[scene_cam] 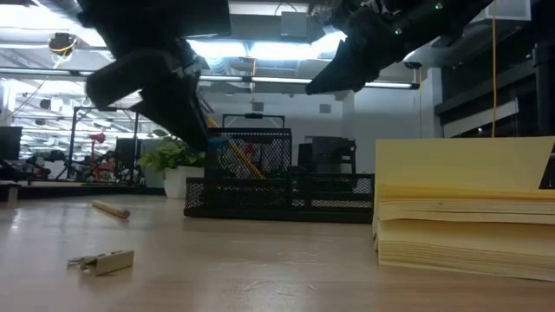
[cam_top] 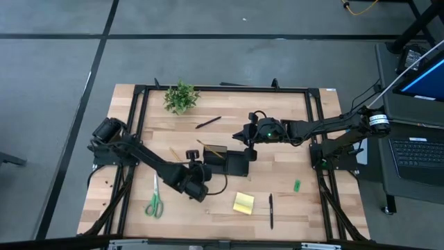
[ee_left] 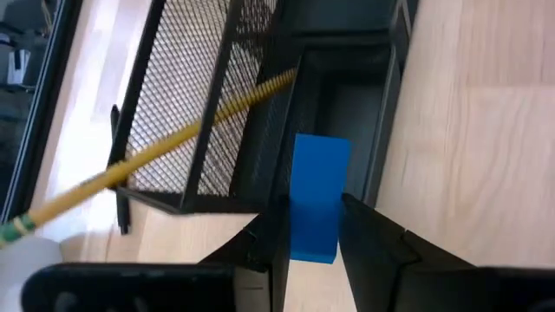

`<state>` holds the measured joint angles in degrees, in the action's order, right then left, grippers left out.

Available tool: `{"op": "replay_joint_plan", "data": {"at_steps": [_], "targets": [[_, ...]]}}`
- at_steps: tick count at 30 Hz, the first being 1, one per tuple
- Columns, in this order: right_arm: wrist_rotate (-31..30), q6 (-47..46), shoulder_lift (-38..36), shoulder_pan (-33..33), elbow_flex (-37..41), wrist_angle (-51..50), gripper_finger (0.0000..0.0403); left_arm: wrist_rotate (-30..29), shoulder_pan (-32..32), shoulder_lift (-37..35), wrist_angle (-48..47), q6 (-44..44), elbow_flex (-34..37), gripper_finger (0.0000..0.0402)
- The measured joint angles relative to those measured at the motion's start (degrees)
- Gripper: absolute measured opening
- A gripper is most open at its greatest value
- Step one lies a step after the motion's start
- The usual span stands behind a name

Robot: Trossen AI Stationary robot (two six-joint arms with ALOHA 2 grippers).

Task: Pick and place office supplies into organizer
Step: Put the blue eraser into the black desk organizer

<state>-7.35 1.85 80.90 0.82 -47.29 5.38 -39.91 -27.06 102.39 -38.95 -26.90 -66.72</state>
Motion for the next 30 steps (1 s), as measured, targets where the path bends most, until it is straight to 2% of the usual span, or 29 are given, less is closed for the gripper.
{"op": "replay_joint_plan", "data": {"at_steps": [8, 12, 17, 30], "targets": [[0.0, -0.1, 0.0, 0.0, 0.0, -0.5, 0.0026, 0.9, 3.4, 0.0, 4.7, 7.0, 0.0, 0.0086], [0.0, -0.1, 0.0, 0.0, 0.0, -0.5, 0.0026, 1.4, 4.7, 0.0, 5.8, 7.1, 0.7, 0.0086], [0.0, -0.1, 0.0, 0.0, 0.0, -0.6, 0.0026, 5.0, 5.8, 0.0, 9.2, 6.9, 2.9, 0.0086], [0.0, -0.2, 0.0, 0.0, 0.0, -0.6, 0.0026, 6.7, 5.9, 0.1, 10.5, 9.2, 3.1, 0.0086]]}}
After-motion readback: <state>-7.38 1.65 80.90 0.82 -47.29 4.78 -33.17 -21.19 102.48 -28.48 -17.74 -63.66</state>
